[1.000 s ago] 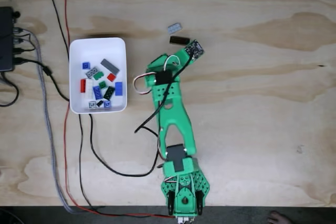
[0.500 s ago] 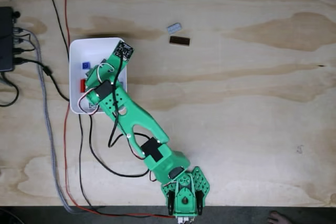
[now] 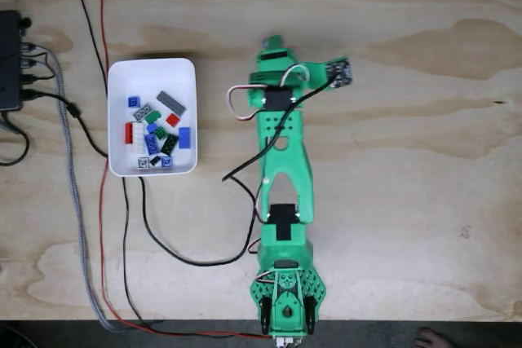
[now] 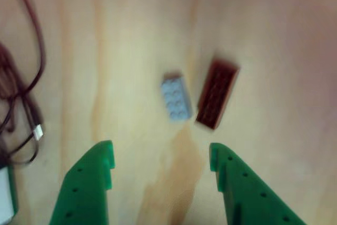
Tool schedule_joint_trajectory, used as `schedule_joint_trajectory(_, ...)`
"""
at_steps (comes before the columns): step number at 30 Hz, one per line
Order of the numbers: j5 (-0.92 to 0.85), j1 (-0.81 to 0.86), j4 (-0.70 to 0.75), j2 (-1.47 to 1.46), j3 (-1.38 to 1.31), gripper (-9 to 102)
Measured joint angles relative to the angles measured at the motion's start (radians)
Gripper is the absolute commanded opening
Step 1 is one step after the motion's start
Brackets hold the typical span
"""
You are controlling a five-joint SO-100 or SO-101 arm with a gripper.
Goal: Put all lego bricks in the bin.
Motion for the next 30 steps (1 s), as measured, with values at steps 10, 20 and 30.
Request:
schedule_joint_trajectory(10,0.029,0.026,0.048,-0.27,-0.181,19)
schedule_joint_trajectory(20,0.049,-0.026,0.08,-0.436,-0.331,17)
schedule_joint_trajectory(30,0.069,-0.029,0.115,-0.517,-0.471,15)
